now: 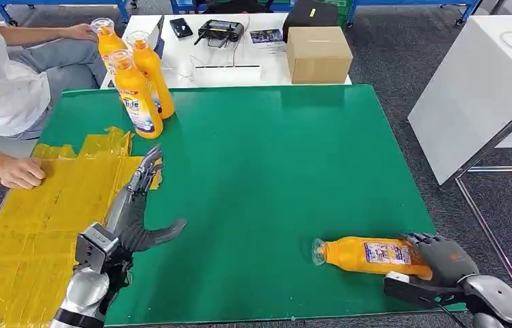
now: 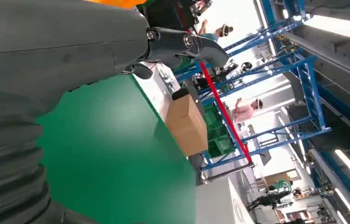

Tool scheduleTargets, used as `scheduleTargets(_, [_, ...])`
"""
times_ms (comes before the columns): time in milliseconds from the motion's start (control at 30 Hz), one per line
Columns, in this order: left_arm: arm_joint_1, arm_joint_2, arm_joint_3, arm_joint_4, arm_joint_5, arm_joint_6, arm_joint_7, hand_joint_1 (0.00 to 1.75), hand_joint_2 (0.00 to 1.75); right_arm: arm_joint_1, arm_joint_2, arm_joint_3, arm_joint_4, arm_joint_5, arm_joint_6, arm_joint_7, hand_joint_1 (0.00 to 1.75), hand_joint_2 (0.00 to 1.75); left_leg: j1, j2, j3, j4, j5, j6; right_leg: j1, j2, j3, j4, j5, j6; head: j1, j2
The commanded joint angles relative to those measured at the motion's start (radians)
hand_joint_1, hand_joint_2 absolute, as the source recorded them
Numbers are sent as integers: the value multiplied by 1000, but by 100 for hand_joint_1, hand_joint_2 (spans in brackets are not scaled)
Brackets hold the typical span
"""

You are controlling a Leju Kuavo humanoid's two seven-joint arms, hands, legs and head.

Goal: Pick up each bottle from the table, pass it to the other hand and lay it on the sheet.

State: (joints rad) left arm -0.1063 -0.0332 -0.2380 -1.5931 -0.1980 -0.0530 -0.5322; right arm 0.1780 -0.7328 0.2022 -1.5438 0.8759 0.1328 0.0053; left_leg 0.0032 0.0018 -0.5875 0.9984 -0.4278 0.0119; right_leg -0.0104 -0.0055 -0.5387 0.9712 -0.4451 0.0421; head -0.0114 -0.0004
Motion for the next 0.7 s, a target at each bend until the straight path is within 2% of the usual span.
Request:
scheduleTargets(33, [-47, 4, -30, 83, -2, -2, 9, 0, 175, -78, 87, 90, 171, 24, 12, -11, 175, 175, 2, 0, 3, -2, 0, -1, 2, 0, 4, -3, 1, -1, 0, 0])
scheduleTargets(367, [-50, 5, -38, 86, 3, 1, 16, 0, 175, -126, 120, 135, 238, 65, -12, 3, 171, 175, 2, 10, 7, -2, -1, 1, 2, 8, 3, -3, 4, -2, 0, 0])
scheduleTargets(433, [-52, 4, -40, 87, 3, 2, 17, 0, 175, -139, 139, 148, 261, 78, -14, 5, 7, 175, 3, 10, 7, -3, 0, 1, 3, 8, 4, -6, 6, -3, 0, 0])
scheduleTargets(467, [-54, 4, -42, 90, 2, 2, 19, 0, 175, -145, 143, 158, 272, 82, -13, 6, 0, 175, 3, 10, 8, -3, 0, 1, 3, 10, 4, -5, 6, -3, 0, 0])
scheduleTargets(667, [-63, 2, -46, 101, 2, 2, 20, 0, 175, -158, 166, 172, 308, 87, -13, 9, 0, 175, 2, 5, 7, -4, 2, 1, 2, 6, -2, -5, 6, -3, 0, 0])
scheduleTargets(700, [-66, 2, -47, 106, 2, 2, 20, 0, 175, -166, 174, 173, 325, 88, -15, 10, 0, 175, 3, 9, 10, -2, 0, 2, 4, 10, 1, -5, 5, -2, 1, 0])
